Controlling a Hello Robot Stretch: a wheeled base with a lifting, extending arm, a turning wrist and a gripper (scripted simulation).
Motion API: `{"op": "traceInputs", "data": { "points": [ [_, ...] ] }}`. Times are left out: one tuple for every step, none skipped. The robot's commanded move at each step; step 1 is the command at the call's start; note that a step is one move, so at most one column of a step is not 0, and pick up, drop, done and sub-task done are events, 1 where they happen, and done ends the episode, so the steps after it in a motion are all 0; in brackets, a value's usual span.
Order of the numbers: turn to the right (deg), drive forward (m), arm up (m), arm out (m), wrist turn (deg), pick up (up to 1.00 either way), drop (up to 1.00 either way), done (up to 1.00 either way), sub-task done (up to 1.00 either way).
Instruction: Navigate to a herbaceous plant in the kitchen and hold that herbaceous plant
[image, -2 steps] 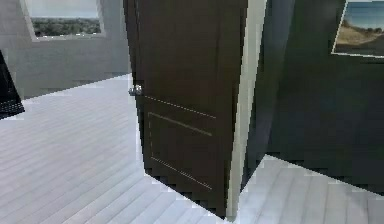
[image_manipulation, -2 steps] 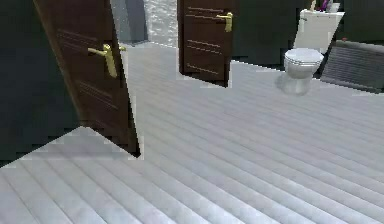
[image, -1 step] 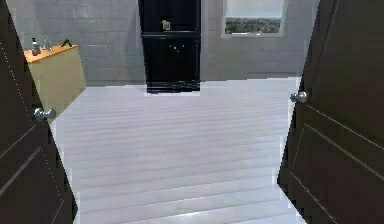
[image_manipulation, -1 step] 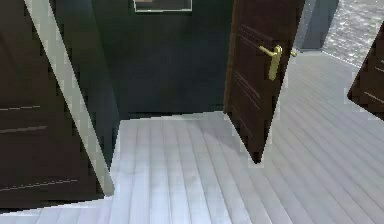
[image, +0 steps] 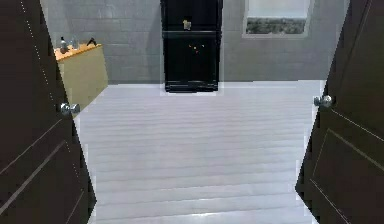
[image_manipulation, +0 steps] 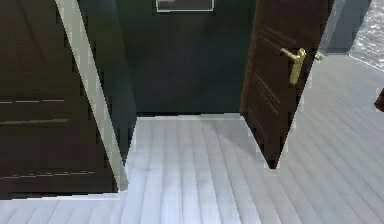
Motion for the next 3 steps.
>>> {"op": "traceInputs", "data": {
  "points": [
    [0.0, 1.0, 0.0, 0.0, 0.0, 0.0, 0.0, 0.0, 0.0],
    [-6.0, 0.0, 0.0, 0.0, 0.0, 0.0, 0.0, 0.0, 0.0],
    [0.0, 0.5, 0.0, 0.0, 0.0, 0.0, 0.0, 0.0, 0.0]
  ]
}}
